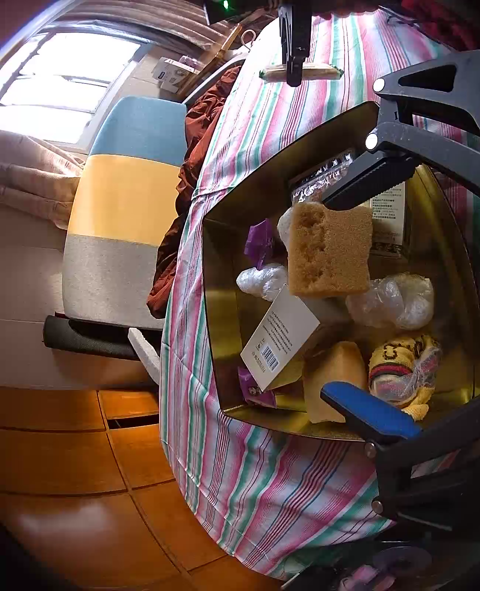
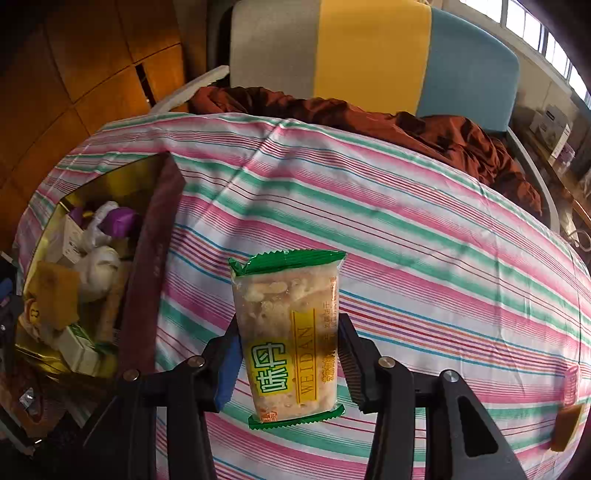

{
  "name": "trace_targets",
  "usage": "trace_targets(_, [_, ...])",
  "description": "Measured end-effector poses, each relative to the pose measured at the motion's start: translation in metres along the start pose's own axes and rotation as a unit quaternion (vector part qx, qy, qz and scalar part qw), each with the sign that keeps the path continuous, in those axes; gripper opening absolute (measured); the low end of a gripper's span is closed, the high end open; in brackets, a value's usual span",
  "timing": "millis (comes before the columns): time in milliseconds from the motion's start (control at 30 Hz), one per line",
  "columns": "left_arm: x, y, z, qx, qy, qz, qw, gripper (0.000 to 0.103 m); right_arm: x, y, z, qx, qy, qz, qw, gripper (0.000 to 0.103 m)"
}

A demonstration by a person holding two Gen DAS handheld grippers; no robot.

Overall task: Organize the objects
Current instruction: 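Lower the cracker packet into the gold tray and open the right gripper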

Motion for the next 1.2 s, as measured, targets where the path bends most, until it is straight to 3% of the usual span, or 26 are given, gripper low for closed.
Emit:
trace_targets(233, [-0.014,0.001,0.012,0.014,0.000,0.014,0.9998,0.103,-0.091,0.045,-0.009,0.016,0.053,0.053,0.997,0.048])
trace_targets(500, [-0.040,0.001,0.026,0.026,0.008,0.033,0.9991,0.103,-0.148,0.077,-0.058,-0.021,0.033,0.121,0.992,0.048])
trace_targets(600, [-0.049,0.001,0.029,0.029,0.016,0.038,0.9987,0.103,-0.155,0.077,-0.081,-0.047,0.033,0.119,0.991,0.048])
trace_targets(733, [-0.056,0.000,0.028,0.029,0.037,0.040,0.9981,0.103,-0.158,0.077,-0.086,-0.041,0.053,0.096,0.993,0.050])
trace_targets(900, [-0.058,0.000,0.028,0.034,0.059,0.042,0.9968,0.103,-0.148,0.072,-0.072,-0.018,0.060,0.072,0.995,0.051])
trace_targets(1100, [-0.059,0.003,0.030,0.036,0.079,0.062,0.9943,0.103,-0.142,0.058,-0.043,0.021,0.040,0.062,0.997,0.053])
trace_targets(1200, [-0.060,0.006,0.036,0.045,0.097,0.064,0.9922,0.103,-0.141,0.047,-0.031,0.035,0.025,0.058,0.997,0.064])
Point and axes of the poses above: each gripper's, at about its wrist camera, not at the fingertips, and z roughly against the way its jaws point, x to its right, y to its top, the point moved 6 cm from there along -z, roughly the way its jaws point, and after that the axes turned 6 degrees about z, right-handed, at the moved point
